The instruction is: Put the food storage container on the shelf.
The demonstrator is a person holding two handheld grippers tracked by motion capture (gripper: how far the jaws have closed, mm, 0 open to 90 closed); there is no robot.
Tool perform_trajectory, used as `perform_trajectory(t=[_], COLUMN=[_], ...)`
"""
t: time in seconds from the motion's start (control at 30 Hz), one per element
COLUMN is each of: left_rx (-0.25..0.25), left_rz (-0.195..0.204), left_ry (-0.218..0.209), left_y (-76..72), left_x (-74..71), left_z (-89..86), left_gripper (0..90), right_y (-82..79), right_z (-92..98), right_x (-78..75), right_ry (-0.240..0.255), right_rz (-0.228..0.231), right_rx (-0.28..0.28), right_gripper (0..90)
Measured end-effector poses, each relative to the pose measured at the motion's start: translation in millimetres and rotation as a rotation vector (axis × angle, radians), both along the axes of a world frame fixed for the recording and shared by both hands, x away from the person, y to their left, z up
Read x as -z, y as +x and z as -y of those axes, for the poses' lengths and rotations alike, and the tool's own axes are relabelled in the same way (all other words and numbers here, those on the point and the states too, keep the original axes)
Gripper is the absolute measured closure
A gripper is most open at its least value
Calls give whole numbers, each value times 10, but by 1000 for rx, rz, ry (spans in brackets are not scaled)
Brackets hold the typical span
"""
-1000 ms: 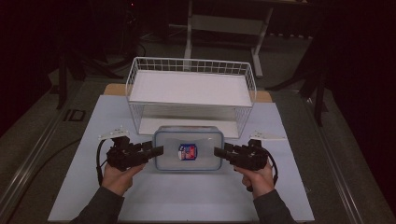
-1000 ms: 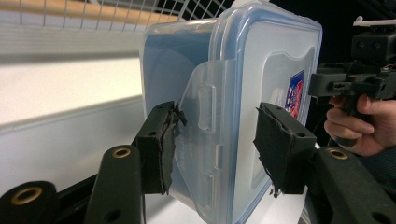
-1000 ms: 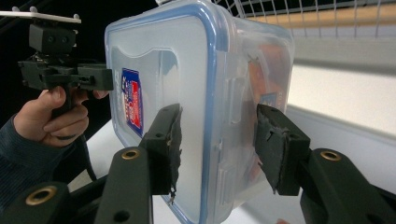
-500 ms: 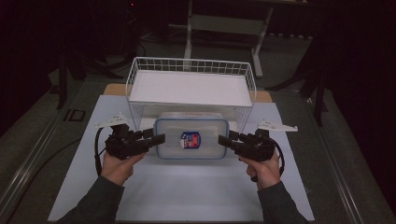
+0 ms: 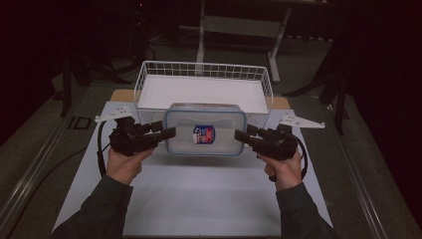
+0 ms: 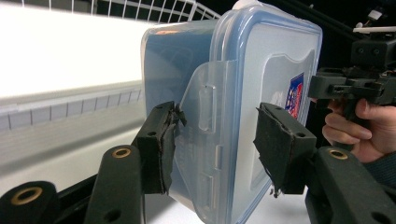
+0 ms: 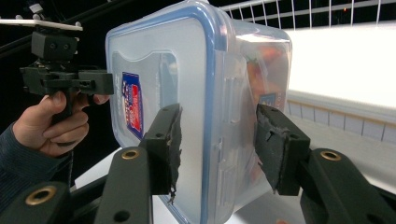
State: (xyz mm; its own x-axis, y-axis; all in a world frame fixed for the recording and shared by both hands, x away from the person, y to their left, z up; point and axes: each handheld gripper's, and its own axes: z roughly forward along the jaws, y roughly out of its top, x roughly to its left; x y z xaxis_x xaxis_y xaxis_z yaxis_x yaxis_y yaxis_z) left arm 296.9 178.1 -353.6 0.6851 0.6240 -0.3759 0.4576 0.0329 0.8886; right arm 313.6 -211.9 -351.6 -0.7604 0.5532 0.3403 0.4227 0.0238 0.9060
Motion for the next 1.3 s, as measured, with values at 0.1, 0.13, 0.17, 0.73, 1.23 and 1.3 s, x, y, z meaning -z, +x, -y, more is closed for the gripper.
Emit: perform_trajectory(t=[0.1,0.13,0.17,0.73,1.23,1.3], left_rx=[1,0,0,-3,-42,-50], left_rz=[20,27,35,60,16,5], left_ry=[1,-1,0,-34,-62,-72], left_y=[50,69,94,476,824,858], left_x=[-73,-95,-122,-292,-317,-291], left_z=[-9,-11,-16,-68,-70,-72], left_gripper=[487,487,487,487,487,487], right_y=[35,51,66,395,772,817], right_z=[-10,-11,-14,-68,-91,-94], right_x=[-67,-84,-100,-301,-294,-283], right_ry=[2,2,5,19,44,49], right_rz=[15,20,24,46,-34,-49], right_rx=[4,4,5,29,41,44], right_gripper=[523,523,523,524,520,521])
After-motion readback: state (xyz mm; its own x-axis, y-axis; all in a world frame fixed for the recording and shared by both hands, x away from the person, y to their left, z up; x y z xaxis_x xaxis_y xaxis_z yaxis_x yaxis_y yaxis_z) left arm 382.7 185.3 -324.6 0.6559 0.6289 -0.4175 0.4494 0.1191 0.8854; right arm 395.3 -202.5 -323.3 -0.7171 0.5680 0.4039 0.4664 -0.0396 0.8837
